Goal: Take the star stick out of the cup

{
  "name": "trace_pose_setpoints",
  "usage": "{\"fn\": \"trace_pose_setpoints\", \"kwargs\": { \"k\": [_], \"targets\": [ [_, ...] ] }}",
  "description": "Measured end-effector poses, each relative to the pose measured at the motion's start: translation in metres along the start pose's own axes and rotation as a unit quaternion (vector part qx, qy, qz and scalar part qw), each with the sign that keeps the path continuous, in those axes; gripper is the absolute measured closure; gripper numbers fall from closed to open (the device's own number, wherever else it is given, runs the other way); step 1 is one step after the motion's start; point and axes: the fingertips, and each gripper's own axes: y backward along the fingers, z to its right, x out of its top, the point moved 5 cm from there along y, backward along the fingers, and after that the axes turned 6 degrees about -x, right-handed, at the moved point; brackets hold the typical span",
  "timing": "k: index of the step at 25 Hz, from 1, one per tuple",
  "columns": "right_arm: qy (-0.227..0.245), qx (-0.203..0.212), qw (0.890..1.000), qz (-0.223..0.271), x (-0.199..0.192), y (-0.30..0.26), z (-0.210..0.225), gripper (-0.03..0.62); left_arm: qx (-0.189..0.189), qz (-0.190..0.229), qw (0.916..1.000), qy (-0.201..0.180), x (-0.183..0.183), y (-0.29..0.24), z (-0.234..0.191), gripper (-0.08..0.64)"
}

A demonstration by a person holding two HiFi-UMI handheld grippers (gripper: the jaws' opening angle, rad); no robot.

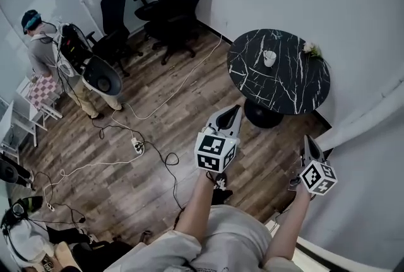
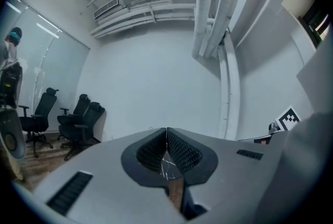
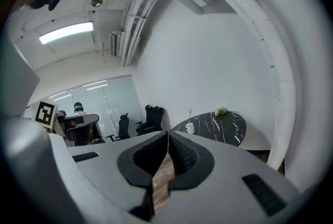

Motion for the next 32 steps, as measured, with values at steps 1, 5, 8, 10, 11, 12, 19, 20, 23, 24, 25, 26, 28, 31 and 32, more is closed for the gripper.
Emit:
{"fn": "trace_pose_setpoints", "kwargs": {
  "k": [1, 5, 8, 10, 11, 12, 19, 20, 23, 24, 25, 26, 28, 31, 32],
  "targets": [
    [0.001, -0.002, 1.0, 0.0, 0.002, -0.011, -0.001, 0.557, -0.003, 0.0, 1.0, 0.001, 0.001, -0.008, -0.009, 0.538],
    [0.003, -0.012, 1.0, -0.007, 0.001, -0.055, -0.011, 0.557, -0.008, -0.005, 0.9999, 0.013, 0.001, -0.037, -0.053, 0.538],
    [0.016, -0.026, 0.999, -0.012, 0.006, -0.085, -0.018, 0.557, -0.021, -0.006, 0.9994, 0.025, 0.001, -0.063, -0.079, 0.538],
    [0.023, -0.034, 0.999, -0.009, 0.008, -0.104, -0.02, 0.557, -0.032, -0.01, 0.999, 0.029, -0.005, -0.079, -0.093, 0.538],
    [0.026, -0.038, 0.999, -0.007, 0.008, -0.112, -0.022, 0.557, -0.036, -0.012, 0.9988, 0.03, -0.008, -0.085, -0.1, 0.538],
    [0.029, -0.041, 0.999, -0.005, 0.008, -0.121, -0.023, 0.557, -0.038, -0.015, 0.9987, 0.03, -0.012, -0.091, -0.108, 0.538],
    [0.035, -0.057, 0.998, 0.004, 0.007, -0.158, -0.031, 0.557, -0.043, -0.027, 0.998, 0.037, -0.027, -0.115, -0.155, 0.538],
    [0.036, -0.059, 0.998, 0.003, 0.009, -0.162, -0.031, 0.557, -0.044, -0.026, 0.998, 0.037, -0.025, -0.119, -0.159, 0.538],
    [0.039, -0.062, 0.997, 0.007, 0.018, -0.176, -0.026, 0.557, -0.048, -0.02, 0.998, 0.036, -0.021, -0.135, -0.167, 0.538],
    [0.037, -0.063, 0.997, 0.01, 0.021, -0.182, -0.024, 0.557, -0.05, -0.021, 0.998, 0.034, -0.02, -0.14, -0.17, 0.538],
    [0.036, -0.063, 0.997, 0.011, 0.024, -0.189, -0.023, 0.557, -0.052, -0.022, 0.9979, 0.031, -0.019, -0.146, -0.172, 0.538],
    [0.035, -0.062, 0.997, 0.012, 0.027, -0.196, -0.021, 0.557, -0.054, -0.024, 0.9979, 0.028, -0.019, -0.152, -0.174, 0.538],
    [0.039, -0.058, 0.997, 0.011, 0.036, -0.211, -0.018, 0.557, -0.056, -0.025, 0.9979, 0.02, -0.015, -0.165, -0.179, 0.538],
    [0.047, -0.047, 0.998, 0.014, 0.055, -0.237, -0.014, 0.557, -0.053, -0.017, 0.9984, 0.013, -0.002, -0.188, -0.19, 0.538],
    [0.051, -0.045, 0.998, 0.015, 0.063, -0.246, -0.013, 0.557, -0.051, -0.014, 0.9985, 0.013, 0.002, -0.197, -0.194, 0.538]
  ]
}}
